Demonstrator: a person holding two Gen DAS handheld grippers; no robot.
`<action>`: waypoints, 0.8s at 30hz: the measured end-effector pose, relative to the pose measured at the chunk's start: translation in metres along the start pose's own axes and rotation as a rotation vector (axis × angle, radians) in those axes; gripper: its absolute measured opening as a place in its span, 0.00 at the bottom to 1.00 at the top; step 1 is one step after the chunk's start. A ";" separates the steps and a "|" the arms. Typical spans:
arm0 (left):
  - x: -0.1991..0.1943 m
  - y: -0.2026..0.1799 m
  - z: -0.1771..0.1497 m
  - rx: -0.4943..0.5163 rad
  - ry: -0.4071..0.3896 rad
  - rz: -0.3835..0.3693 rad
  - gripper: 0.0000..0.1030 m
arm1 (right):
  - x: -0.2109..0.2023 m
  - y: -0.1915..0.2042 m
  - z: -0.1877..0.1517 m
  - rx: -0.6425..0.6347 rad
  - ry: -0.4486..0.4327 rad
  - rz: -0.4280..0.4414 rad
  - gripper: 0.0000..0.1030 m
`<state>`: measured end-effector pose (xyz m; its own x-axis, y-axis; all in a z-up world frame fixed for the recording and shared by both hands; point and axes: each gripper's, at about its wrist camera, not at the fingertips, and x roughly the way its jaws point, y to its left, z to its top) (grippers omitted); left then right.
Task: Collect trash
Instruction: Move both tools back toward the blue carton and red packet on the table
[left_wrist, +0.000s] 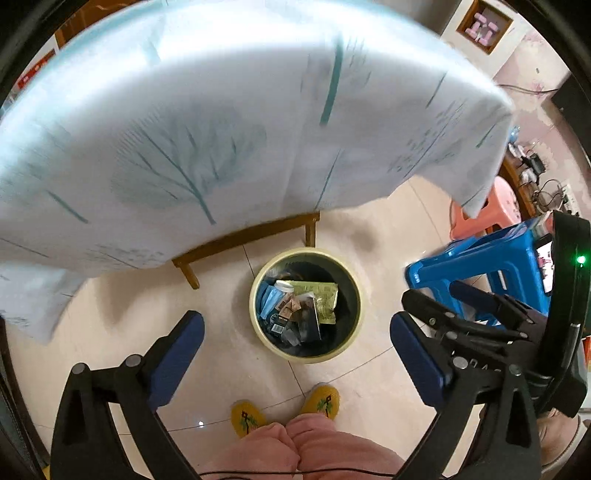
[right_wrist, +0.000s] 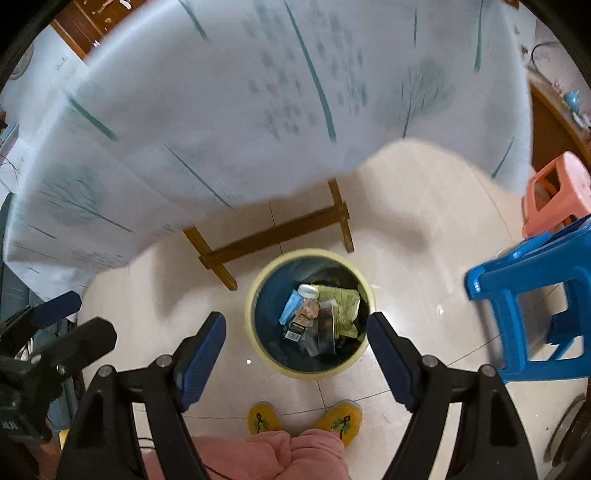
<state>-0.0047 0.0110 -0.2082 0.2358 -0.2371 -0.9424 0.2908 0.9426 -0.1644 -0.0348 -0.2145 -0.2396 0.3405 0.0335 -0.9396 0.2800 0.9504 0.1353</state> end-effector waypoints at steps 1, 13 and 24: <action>-0.016 0.000 0.003 0.003 -0.008 0.000 0.97 | -0.014 0.004 0.003 0.001 -0.007 -0.006 0.77; -0.173 0.007 0.037 0.052 -0.162 -0.016 0.97 | -0.157 0.060 0.019 -0.018 -0.100 -0.019 0.77; -0.246 0.018 0.066 0.052 -0.334 -0.033 0.97 | -0.226 0.102 0.032 -0.051 -0.204 -0.033 0.77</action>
<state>0.0037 0.0709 0.0404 0.5138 -0.3398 -0.7877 0.3482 0.9218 -0.1704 -0.0547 -0.1350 -0.0039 0.5084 -0.0561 -0.8593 0.2496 0.9646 0.0847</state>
